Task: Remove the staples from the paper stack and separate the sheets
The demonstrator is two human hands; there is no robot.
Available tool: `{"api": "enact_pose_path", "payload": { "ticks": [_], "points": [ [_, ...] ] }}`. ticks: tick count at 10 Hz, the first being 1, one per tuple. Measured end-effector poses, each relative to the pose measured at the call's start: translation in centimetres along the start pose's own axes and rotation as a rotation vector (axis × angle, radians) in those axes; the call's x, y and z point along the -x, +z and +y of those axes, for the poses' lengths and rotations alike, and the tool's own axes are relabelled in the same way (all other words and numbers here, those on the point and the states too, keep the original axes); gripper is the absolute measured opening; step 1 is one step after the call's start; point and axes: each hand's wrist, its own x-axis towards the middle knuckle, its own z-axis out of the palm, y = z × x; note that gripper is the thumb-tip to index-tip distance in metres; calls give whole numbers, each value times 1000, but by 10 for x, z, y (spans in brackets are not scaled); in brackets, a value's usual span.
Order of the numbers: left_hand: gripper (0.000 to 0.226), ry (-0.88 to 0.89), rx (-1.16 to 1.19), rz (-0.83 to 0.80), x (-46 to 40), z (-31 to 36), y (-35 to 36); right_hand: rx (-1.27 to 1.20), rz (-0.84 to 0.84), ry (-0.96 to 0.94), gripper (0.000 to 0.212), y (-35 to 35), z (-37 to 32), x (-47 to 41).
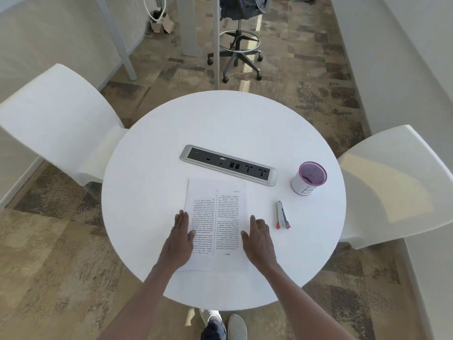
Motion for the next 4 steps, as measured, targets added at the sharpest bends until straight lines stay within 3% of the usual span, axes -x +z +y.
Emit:
{"api": "enact_pose_path", "payload": {
  "ticks": [1,4],
  "points": [
    [66,68,-75,75,9,13,-2,152,136,-144,65,-13,2,7],
    [70,177,-184,319,35,54,-34,237,347,-329,73,-59,-9,10]
  ]
}}
